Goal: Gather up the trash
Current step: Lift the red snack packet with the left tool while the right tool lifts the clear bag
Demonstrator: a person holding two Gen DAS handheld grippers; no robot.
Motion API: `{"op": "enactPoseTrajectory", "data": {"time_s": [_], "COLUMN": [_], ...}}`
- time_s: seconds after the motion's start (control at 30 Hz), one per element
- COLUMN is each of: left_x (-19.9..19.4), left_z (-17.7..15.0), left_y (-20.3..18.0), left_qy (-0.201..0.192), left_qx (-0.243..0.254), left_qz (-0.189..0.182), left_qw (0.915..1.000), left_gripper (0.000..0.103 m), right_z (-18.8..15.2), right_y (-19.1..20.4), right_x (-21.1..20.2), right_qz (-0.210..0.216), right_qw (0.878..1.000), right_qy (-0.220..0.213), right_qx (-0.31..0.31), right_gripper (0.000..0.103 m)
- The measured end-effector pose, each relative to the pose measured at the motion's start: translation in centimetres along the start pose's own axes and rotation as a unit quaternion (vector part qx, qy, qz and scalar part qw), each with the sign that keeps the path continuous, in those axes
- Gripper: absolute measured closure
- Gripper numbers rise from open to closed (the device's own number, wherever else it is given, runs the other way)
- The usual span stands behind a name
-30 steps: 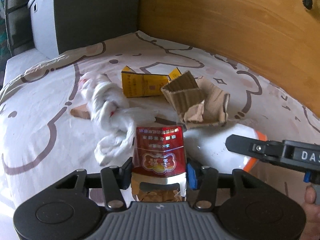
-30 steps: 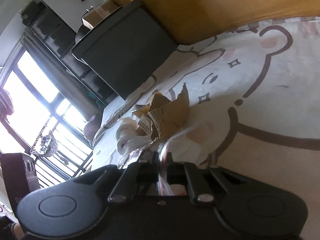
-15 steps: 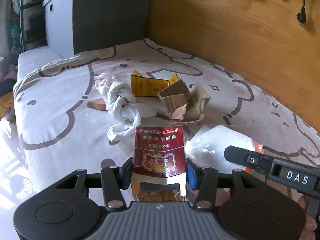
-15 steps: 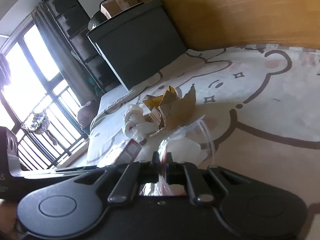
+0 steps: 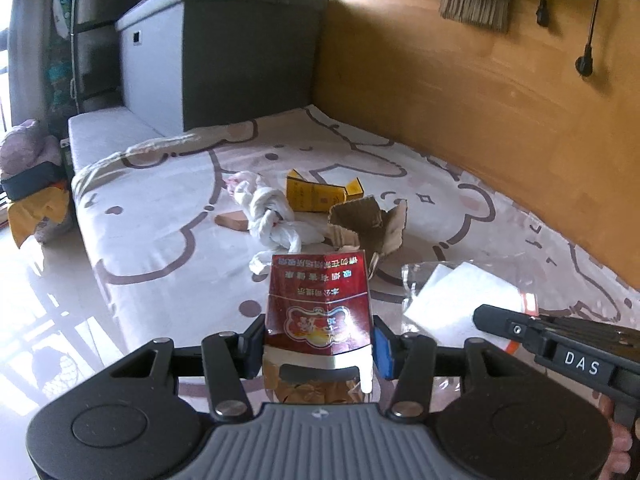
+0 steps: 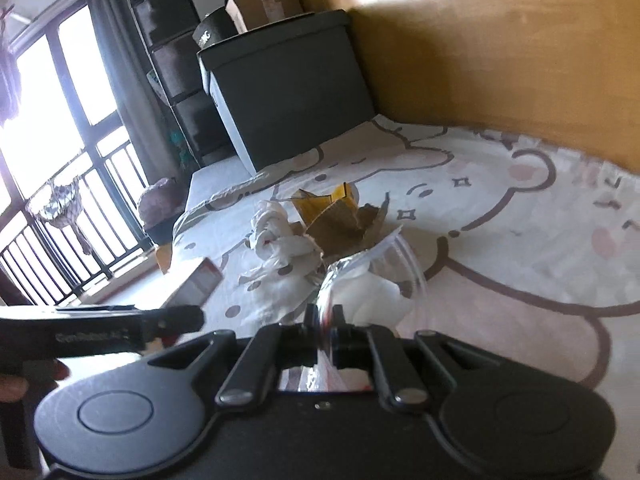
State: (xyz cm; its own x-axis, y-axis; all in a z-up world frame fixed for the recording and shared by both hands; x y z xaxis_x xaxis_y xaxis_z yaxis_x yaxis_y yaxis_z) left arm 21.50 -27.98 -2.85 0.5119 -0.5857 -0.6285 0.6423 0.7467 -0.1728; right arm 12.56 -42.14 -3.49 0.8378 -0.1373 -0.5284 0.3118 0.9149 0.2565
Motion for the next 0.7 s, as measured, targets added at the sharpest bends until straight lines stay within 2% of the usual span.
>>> {"op": "enactPoseTrajectory", "data": {"time_s": [0.23,0.4,0.53,0.7], "left_x": [-3.8,-6.0,-7.5,-9.6], "left_z": [-0.8,-1.9,-2.6,-3.6], "left_y": [0.4,0.9,1.5,3.2], "left_qy": [-0.014,-0.026,-0.034,-0.043], "left_qx": [-0.011,-0.025,-0.029,-0.045], "left_qz": [0.006,0.010,0.017,0.029], "left_qw": [0.9998,0.9993,0.9988,0.9976], "left_gripper": [0.051,0.051,0.051,0.051], "right_z": [0.1,0.1,-0.2,-0.6], "right_y": [1.3,2.4,3.7,6.3], "right_x": [-2.7,-4.5,-5.6,-6.1], "right_qz": [-0.025,-0.023,-0.043,-0.036], "right_qw": [0.999,0.997,0.993,0.990], "right_qy": [-0.008,-0.011,-0.017,-0.018], "right_qx": [-0.047,-0.071,-0.106,-0.134], "right_gripper": [0.097,0.097,0.097,0.097]}}
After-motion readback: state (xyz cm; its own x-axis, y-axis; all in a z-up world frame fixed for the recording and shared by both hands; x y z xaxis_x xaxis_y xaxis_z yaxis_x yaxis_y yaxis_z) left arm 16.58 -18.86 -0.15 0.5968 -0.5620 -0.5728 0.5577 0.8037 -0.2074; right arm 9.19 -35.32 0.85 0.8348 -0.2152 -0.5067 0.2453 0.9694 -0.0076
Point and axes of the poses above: each gripper's, at about its wrist camera, not at the fingertips, and x roughly the way its jaws point, y to its left, z to its top, the point moved 8 cm from there along x, roughly the way its jaws point, and after that the axes turned 7 degrees about -z, right-handed, at the moved point
